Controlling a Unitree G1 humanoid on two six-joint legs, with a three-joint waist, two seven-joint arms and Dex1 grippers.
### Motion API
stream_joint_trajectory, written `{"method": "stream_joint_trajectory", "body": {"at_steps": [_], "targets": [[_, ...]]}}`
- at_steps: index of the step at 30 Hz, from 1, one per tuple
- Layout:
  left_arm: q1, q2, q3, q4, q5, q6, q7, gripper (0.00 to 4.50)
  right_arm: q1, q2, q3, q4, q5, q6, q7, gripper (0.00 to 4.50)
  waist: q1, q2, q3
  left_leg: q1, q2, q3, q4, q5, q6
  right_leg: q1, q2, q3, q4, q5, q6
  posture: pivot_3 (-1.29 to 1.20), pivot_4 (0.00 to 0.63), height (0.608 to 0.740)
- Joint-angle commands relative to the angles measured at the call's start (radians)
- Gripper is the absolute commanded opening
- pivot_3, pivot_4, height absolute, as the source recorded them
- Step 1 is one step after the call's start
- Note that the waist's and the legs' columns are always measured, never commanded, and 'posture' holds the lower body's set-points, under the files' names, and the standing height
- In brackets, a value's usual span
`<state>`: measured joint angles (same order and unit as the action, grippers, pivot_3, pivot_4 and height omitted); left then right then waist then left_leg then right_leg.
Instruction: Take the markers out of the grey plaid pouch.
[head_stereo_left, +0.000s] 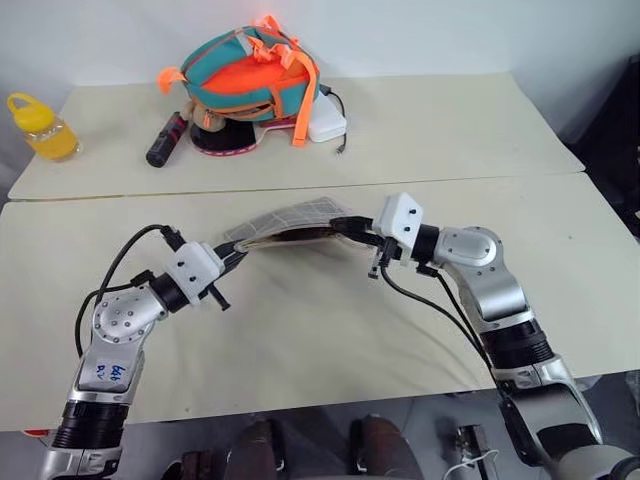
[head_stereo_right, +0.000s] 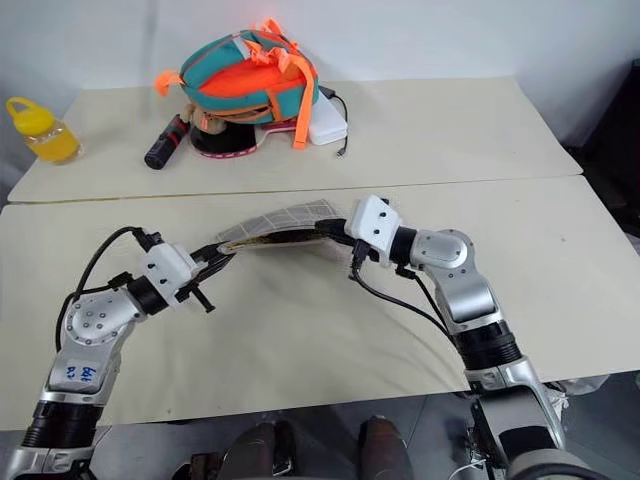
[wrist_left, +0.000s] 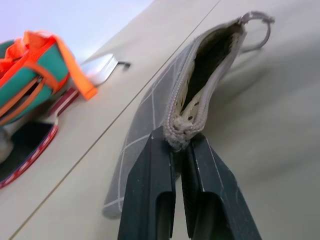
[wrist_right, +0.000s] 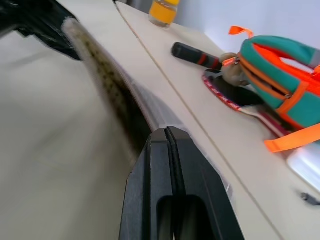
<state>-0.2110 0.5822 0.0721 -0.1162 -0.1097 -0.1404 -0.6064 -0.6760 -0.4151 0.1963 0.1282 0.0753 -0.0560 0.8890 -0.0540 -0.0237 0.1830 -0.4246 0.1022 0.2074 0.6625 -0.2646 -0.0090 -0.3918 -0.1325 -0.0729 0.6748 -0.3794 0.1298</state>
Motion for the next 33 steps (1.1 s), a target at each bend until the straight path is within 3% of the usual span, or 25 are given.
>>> {"method": "stream_joint_trajectory", "body": {"at_steps": [1,7,15,22,33], "targets": [[-0.007,-0.01,-0.005,-0.059,0.004,0.01,0.012,0.0,-0.003,-0.002,0.014,-0.006,-0.029,-0.044,-0.007,0.03,0.0,0.0,0.0,0.0,0.0,0.0,0.0,0.0,0.0,0.0,0.0,0.0,0.0,0.0,0.0,0.0,0.15,0.74],[-0.003,-0.036,-0.028,-0.086,0.022,0.032,0.022,0.0,0.02,0.003,0.04,0.004,-0.057,-0.08,-0.006,0.03,-0.001,0.0,0.0,0.0,0.0,0.0,0.0,0.0,0.0,0.0,0.0,0.0,0.0,0.0,0.0,0.0,0.15,0.74],[-0.001,-0.059,-0.062,-0.078,0.067,0.034,0.035,0.0,0.042,0.035,0.025,-0.068,0.039,-0.059,0.039,0.03,0.001,0.0,0.0,0.0,0.0,0.0,0.0,0.0,0.0,0.0,0.0,0.0,0.0,0.0,0.0,0.0,0.15,0.74],[-0.003,-0.046,-0.043,-0.079,0.057,0.025,0.025,0.0,0.04,-0.016,0.061,0.019,-0.126,-0.163,-0.014,0.03,-0.001,0.0,0.0,0.0,0.0,0.0,0.0,0.0,0.0,0.0,0.0,0.0,0.0,0.0,0.0,0.0,0.15,0.74],[-0.012,-0.062,-0.07,-0.107,0.055,0.037,0.014,0.0,-0.004,-0.015,0.077,0.096,-0.248,-0.189,-0.131,0.03,-0.001,0.0,0.0,0.0,0.0,0.0,0.001,0.0,0.0,0.0,0.0,0.0,0.001,0.0,0.0,0.0,0.15,0.74]]}}
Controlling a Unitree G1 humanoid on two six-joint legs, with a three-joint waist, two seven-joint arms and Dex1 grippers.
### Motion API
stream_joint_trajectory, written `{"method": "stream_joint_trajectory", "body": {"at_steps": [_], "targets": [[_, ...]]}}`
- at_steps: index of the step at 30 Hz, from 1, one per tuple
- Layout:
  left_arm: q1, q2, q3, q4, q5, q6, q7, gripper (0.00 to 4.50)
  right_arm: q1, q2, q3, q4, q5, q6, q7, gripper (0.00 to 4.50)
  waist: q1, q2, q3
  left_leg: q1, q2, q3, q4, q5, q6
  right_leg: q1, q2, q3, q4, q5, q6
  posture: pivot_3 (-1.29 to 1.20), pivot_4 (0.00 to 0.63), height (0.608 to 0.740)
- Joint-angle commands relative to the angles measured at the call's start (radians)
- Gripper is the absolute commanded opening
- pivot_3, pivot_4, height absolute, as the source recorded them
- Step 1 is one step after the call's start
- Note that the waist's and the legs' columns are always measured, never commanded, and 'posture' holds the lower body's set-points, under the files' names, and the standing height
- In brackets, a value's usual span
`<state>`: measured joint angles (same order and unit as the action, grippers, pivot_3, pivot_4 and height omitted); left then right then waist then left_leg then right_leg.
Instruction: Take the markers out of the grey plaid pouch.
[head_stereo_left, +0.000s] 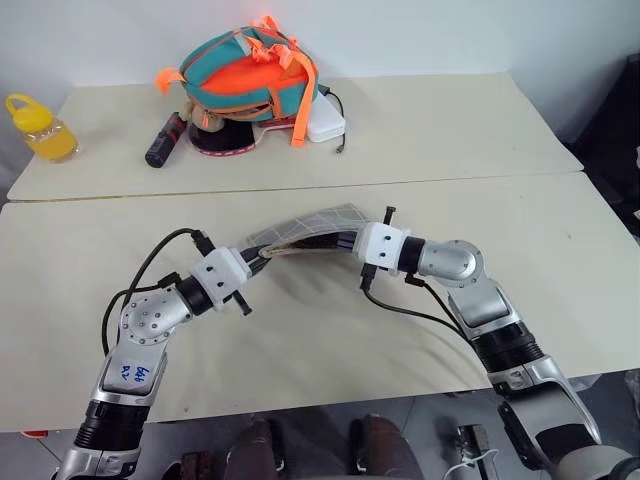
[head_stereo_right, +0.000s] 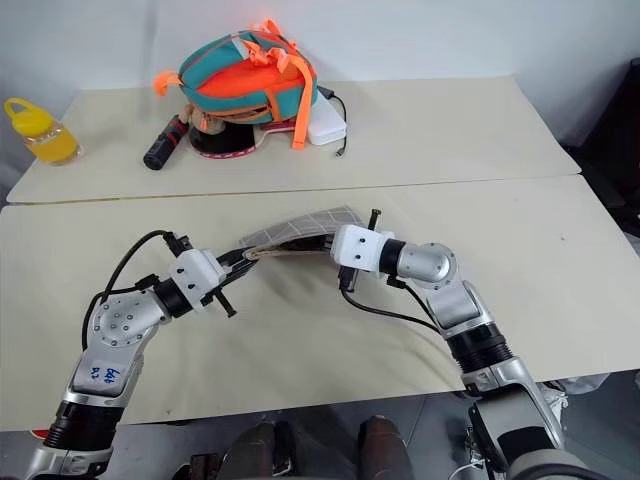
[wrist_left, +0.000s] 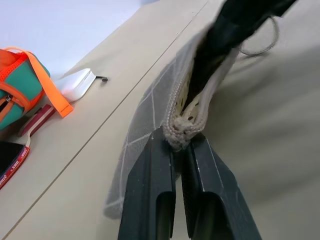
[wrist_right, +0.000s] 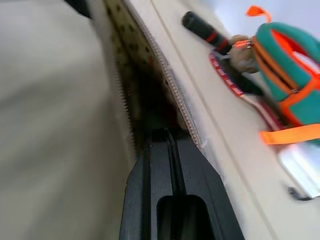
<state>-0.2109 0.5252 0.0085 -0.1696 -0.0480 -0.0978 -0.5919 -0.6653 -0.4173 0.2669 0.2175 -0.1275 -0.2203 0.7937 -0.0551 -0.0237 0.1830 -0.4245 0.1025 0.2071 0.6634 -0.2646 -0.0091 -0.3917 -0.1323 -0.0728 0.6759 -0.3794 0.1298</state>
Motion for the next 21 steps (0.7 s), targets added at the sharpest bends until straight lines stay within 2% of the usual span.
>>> {"method": "stream_joint_trajectory", "body": {"at_steps": [1,2,5,7,16,21], "targets": [[-0.017,-0.007,-0.01,-0.053,-0.007,-0.003,0.0,0.0,-0.018,-0.018,0.015,0.014,-0.056,-0.033,-0.027,0.03,0.0,0.0,0.0,0.0,0.0,0.0,0.0,0.0,0.0,0.0,0.0,0.0,0.0,0.0,0.0,0.0,0.15,0.74],[-0.021,-0.008,-0.014,-0.055,-0.007,-0.002,-0.001,0.0,-0.023,-0.026,0.024,0.02,-0.079,-0.05,-0.032,0.03,0.0,0.0,0.0,0.0,0.0,0.0,0.0,0.0,0.0,0.0,0.0,0.0,0.0,0.0,0.0,0.0,0.15,0.74],[-0.03,-0.015,-0.024,-0.062,-0.015,0.011,-0.003,0.0,-0.038,-0.035,0.028,0.045,-0.132,-0.05,-0.067,0.58,0.0,0.0,0.0,0.0,0.0,0.0,0.0,0.0,0.0,0.0,0.0,0.0,0.0,0.0,0.0,0.0,0.15,0.74],[-0.023,-0.016,-0.025,-0.071,-0.02,0.017,-0.006,0.0,-0.046,-0.057,0.053,0.066,-0.199,-0.086,-0.097,1.25,-0.002,0.0,0.0,0.0,0.0,0.0,0.0,0.0,0.0,0.0,0.0,0.0,0.001,0.0,0.0,0.0,0.15,0.74],[-0.008,-0.031,-0.027,-0.078,-0.047,0.037,-0.022,0.0,-0.051,-0.044,0.051,0.077,-0.216,-0.104,-0.127,4.36,-0.001,0.0,0.0,0.0,0.0,0.0,0.001,0.0,0.0,0.0,0.0,0.0,0.001,0.0,0.0,0.0,0.15,0.74],[-0.017,-0.05,-0.022,-0.086,-0.093,0.077,-0.037,0.0,-0.052,-0.027,0.032,0.055,-0.172,-0.065,-0.109,4.44,-0.002,0.0,0.0,0.0,0.0,0.0,0.001,0.0,0.0,0.0,0.0,0.001,0.001,0.0,0.0,0.0,0.15,0.74]]}}
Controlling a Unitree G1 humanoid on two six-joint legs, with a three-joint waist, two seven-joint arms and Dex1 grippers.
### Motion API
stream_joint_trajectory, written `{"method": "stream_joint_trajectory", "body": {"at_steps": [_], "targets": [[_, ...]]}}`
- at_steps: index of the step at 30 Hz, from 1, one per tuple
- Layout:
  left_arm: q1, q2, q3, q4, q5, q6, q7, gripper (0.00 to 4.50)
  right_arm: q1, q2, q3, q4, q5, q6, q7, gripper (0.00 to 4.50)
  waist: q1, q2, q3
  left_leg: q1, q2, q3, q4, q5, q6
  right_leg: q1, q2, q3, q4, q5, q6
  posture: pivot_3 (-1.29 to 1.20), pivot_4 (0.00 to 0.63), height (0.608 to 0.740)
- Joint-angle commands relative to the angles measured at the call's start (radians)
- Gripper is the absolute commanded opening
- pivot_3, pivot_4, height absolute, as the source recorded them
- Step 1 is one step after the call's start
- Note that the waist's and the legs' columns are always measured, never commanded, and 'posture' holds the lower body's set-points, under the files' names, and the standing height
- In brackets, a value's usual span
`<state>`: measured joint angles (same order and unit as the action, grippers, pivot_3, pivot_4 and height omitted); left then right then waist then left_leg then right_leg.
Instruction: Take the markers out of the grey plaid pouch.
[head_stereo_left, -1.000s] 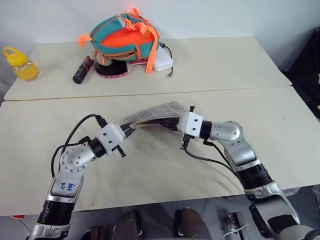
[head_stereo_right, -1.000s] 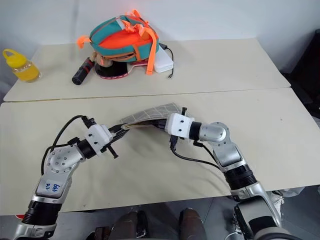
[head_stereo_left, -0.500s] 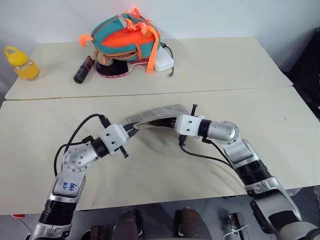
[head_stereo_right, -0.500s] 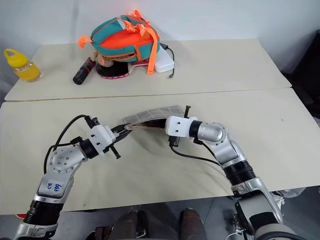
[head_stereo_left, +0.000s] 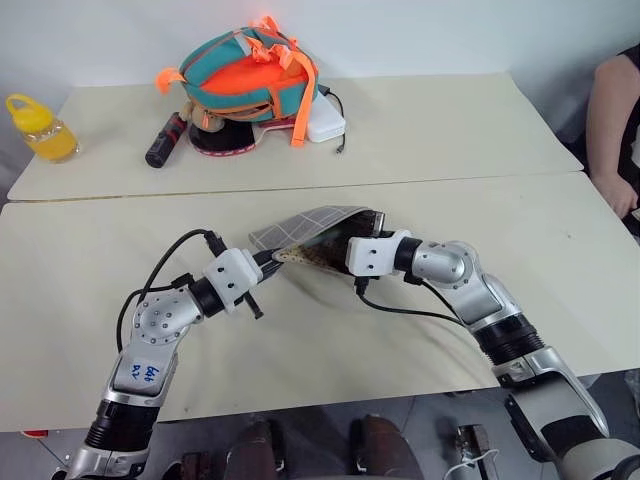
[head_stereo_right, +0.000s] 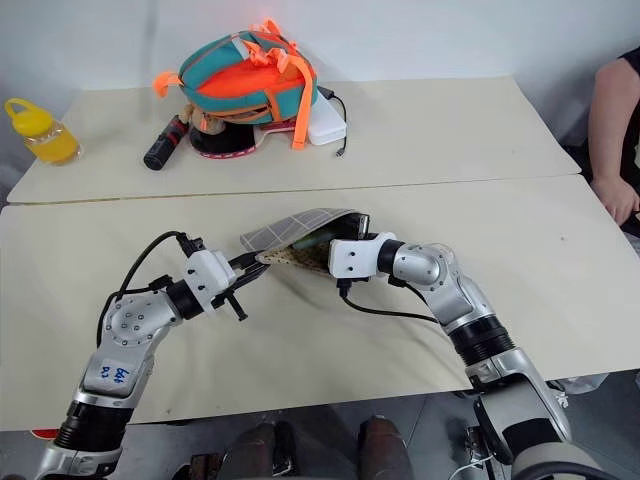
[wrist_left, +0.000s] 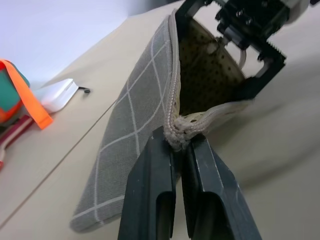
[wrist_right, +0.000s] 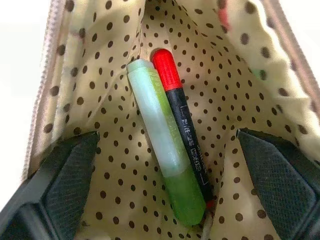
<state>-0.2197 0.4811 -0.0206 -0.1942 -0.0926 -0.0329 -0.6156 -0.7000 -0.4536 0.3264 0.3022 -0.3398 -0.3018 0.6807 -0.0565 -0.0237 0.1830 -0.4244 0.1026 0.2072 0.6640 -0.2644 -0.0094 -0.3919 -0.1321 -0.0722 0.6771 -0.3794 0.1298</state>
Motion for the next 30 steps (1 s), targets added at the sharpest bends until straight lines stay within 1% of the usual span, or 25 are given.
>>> {"method": "stream_joint_trajectory", "body": {"at_steps": [1,3,6,7,9,11,13,15,17,18,21,23,25,26,28,30], "targets": [[-0.008,-0.008,0.01,-0.063,-0.059,0.024,-0.016,0.0,-0.017,0.012,-0.033,-0.038,0.065,0.031,0.022,4.25,0.0,0.0,0.0,0.0,0.0,0.0,0.0,0.0,0.0,0.0,0.0,0.0,0.0,0.0,0.0,0.0,0.15,0.74],[-0.012,-0.008,0.017,-0.066,-0.078,0.043,-0.02,0.0,-0.019,0.007,-0.035,-0.052,0.084,0.048,0.043,3.8,0.001,0.0,0.0,0.0,0.0,0.0,0.0,0.0,0.0,0.0,0.0,0.0,0.0,0.0,0.0,0.0,0.15,0.74],[-0.026,-0.019,0.037,-0.075,-0.144,0.116,-0.019,0.0,-0.035,-0.012,-0.038,-0.086,0.103,0.075,0.09,2.77,0.001,0.0,0.0,0.0,0.0,0.0,0.0,0.0,0.0,0.0,0.0,0.0,0.0,0.0,0.0,0.0,0.15,0.74],[-0.033,-0.024,0.045,-0.087,-0.19,0.172,-0.022,0.0,-0.046,-0.027,-0.035,-0.112,0.118,0.098,0.133,2.44,0.001,0.0,0.0,0.0,0.0,0.0,0.0,0.0,0.0,0.0,0.0,0.0,0.0,0.0,0.0,0.0,0.15,0.74],[-0.043,-0.03,0.055,-0.109,-0.257,0.255,-0.027,0.0,-0.063,-0.039,-0.042,-0.154,0.17,0.163,0.207,2.44,0.001,0.0,0.0,0.0,0.0,0.0,0.0,0.0,0.0,0.0,0.0,0.0,0.0,0.0,0.0,0.0,0.15,0.74],[-0.043,-0.03,0.06,-0.127,-0.34,0.375,-0.036,0.0,-0.073,-0.052,-0.05,-0.175,0.239,0.23,0.293,2.44,0.001,0.0,0.0,0.0,0.0,-0.001,0.0,0.0,0.0,0.0,0.0,0.0,0.0,0.0,0.0,0.0,0.15,0.74],[-0.038,-0.028,0.053,-0.131,-0.381,0.43,-0.059,0.0,-0.082,-0.07,-0.052,-0.16,0.271,0.248,0.346,2.44,0.001,0.0,0.0,0.0,0.0,-0.001,0.0,0.0,0.0,0.001,0.0,0.0,0.001,0.0,0.0,0.0,0.15,0.74],[-0.038,-0.022,0.045,-0.141,-0.407,0.479,-0.067,0.0,-0.091,-0.087,-0.052,-0.145,0.285,0.261,0.38,2.44,0.003,0.0,0.0,0.0,0.0,-0.001,0.0,0.0,0.0,0.001,0.0,0.0,0.0,0.0,0.0,0.0,0.15,0.74],[-0.063,-0.044,0.06,-0.159,-0.481,0.572,-0.04,0.0,-0.115,-0.141,-0.036,-0.152,0.283,0.271,0.461,2.44,0.003,0.0,0.0,0.0,0.0,-0.001,0.0,0.0,0.0,0.001,0.0,0.0,0.0,0.0,0.0,0.0,0.15,0.74],[-0.076,-0.056,0.064,-0.172,-0.528,0.622,-0.033,0.0,-0.135,-0.163,-0.036,-0.172,0.293,0.304,0.501,2.44,0.004,0.0,0.0,0.0,0.0,-0.001,0.0,0.0,0.0,0.001,0.0,0.0,0.0,0.0,0.0,0.0,0.15,0.74],[-0.097,-0.074,0.075,-0.194,-0.606,0.713,-0.01,0.0,-0.167,-0.185,-0.039,-0.206,0.314,0.372,0.554,2.44,0.005,0.0,0.0,0.0,-0.001,-0.001,0.001,0.0,0.0,0.001,0.0,0.001,0.0,0.0,0.0,0.0,0.15,0.74],[-0.118,-0.107,0.095,-0.216,-0.715,0.801,0.026,0.0,-0.194,-0.223,-0.01,-0.25,0.315,0.428,0.634,2.44,0.004,0.0,0.0,0.0,0.0,-0.002,0.001,0.0,0.0,0.001,0.0,0.0,0.0,0.0,0.0,0.0,0.15,0.74],[-0.129,-0.124,0.112,-0.23,-0.789,0.865,0.056,0.0,-0.21,-0.237,0.0,-0.284,0.325,0.483,0.676,2.44,0.003,0.0,0.0,0.001,0.0,-0.002,0.0,0.0,0.0,0.001,0.0,0.0,0.0,0.0,0.0,0.0,0.15,0.74],[-0.129,-0.125,0.122,-0.233,-0.823,0.896,0.069,0.0,-0.215,-0.242,0.007,-0.29,0.315,0.482,0.687,2.44,0.002,0.0,0.0,0.001,0.0,-0.002,0.0,0.0,0.0,0.001,0.0,0.001,0.0,0.0,0.0,0.0,0.15,0.74],[-0.121,-0.117,0.134,-0.238,-0.855,0.923,0.075,0.0,-0.224,-0.239,0.026,-0.285,0.286,0.47,0.689,2.44,0.001,0.0,0.0,0.001,0.0,-0.002,0.0,0.0,0.0,0.001,0.0,0.001,0.0,0.0,0.0,0.0,0.15,0.74],[-0.095,-0.089,0.103,-0.216,-0.773,0.894,0.074,0.0,-0.206,-0.243,0.068,-0.254,0.228,0.443,0.674,2.44,0.001,0.0,0.0,0.002,0.0,-0.002,0.001,0.0,0.0,0.002,0.0,0.001,0.0,0.0,0.0,0.0,0.15,0.74]]}}
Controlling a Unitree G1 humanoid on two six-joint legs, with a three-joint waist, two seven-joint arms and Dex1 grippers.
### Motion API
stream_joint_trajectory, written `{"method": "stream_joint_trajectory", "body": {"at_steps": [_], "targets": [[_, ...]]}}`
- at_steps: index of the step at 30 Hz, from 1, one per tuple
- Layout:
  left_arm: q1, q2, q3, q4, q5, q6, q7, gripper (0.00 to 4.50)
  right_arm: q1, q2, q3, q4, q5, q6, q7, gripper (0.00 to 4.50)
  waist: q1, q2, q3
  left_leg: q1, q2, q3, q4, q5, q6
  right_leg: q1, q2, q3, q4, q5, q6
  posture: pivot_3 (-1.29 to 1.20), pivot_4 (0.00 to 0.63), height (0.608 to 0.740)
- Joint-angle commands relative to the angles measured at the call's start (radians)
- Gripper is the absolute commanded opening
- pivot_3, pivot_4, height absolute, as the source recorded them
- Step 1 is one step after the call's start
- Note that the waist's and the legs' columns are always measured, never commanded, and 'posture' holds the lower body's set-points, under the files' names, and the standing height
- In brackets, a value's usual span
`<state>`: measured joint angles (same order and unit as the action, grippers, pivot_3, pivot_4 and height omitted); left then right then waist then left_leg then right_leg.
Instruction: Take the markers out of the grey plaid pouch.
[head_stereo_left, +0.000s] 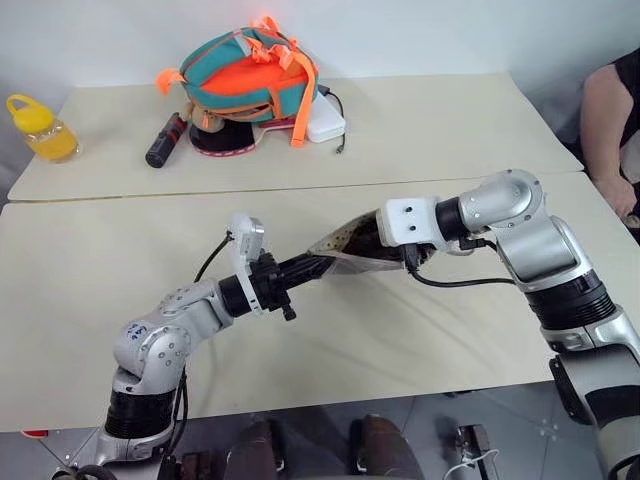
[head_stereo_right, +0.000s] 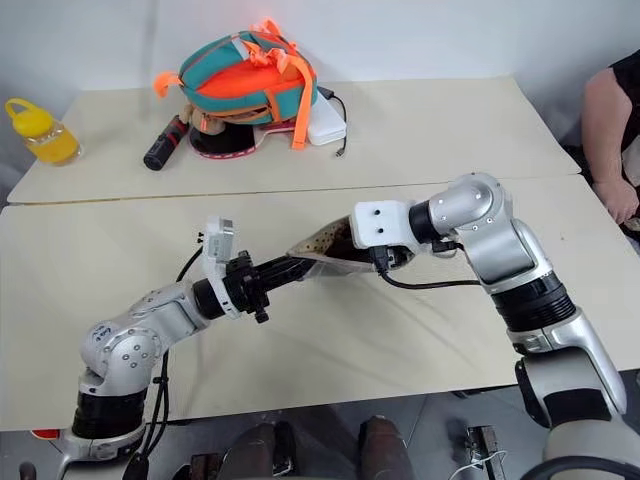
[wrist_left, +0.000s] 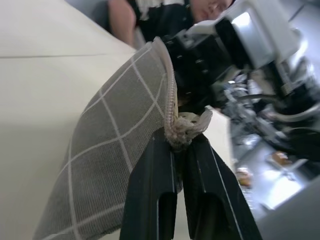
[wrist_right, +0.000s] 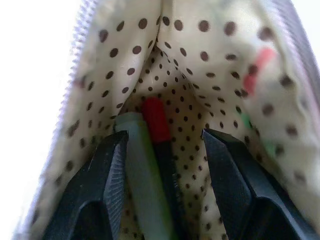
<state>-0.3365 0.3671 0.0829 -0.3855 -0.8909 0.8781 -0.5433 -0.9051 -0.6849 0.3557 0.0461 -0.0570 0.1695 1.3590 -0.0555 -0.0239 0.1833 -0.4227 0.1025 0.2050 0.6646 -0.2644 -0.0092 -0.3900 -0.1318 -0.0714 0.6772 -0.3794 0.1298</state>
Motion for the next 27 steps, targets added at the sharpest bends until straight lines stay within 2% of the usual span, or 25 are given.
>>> {"method": "stream_joint_trajectory", "body": {"at_steps": [1,4,11,21,27], "targets": [[0.029,0.033,-0.009,-0.018,0.047,-0.026,0.005,0.0,0.005,-0.014,0.05,0.011,-0.07,-0.033,-0.007,2.44,0.001,0.0,0.0,0.0,0.0,0.0,0.0,0.0,0.0,0.0,0.0,0.0,0.0,0.0,0.0,0.0,0.15,0.74],[0.048,0.029,-0.009,0.002,0.06,-0.038,0.012,0.0,0.008,-0.011,0.075,0.06,-0.125,-0.098,-0.043,2.44,0.002,0.0,0.0,0.0,-0.001,0.0,0.0,0.0,0.0,0.001,0.0,0.0,-0.001,0.0,0.0,0.0,0.15,0.74],[0.086,0.024,-0.026,0.036,0.118,-0.089,0.016,0.0,0.022,0.0,0.113,0.111,-0.171,-0.108,-0.049,2.44,0.0,0.0,0.0,0.001,0.0,0.0,0.0,0.0,0.0,0.003,0.0,-0.001,-0.002,0.0,0.0,0.0,0.15,0.74],[0.077,-0.024,-0.017,0.034,0.116,-0.137,0.031,0.0,0.063,0.056,0.098,0.023,-0.112,-0.087,-0.035,2.44,0.0,0.0,0.0,0.002,0.0,-0.001,0.001,0.0,0.0,0.004,0.0,-0.001,-0.003,0.0,0.0,0.0,0.15,0.74],[0.08,-0.034,-0.002,0.032,0.115,-0.137,0.011,0.0,0.072,0.056,0.119,0.05,-0.158,-0.121,-0.061,2.44,0.002,0.0,0.0,0.002,0.0,-0.001,0.001,0.0,0.0,0.004,0.0,-0.001,-0.003,0.0,0.0,0.0,0.15,0.74]]}}
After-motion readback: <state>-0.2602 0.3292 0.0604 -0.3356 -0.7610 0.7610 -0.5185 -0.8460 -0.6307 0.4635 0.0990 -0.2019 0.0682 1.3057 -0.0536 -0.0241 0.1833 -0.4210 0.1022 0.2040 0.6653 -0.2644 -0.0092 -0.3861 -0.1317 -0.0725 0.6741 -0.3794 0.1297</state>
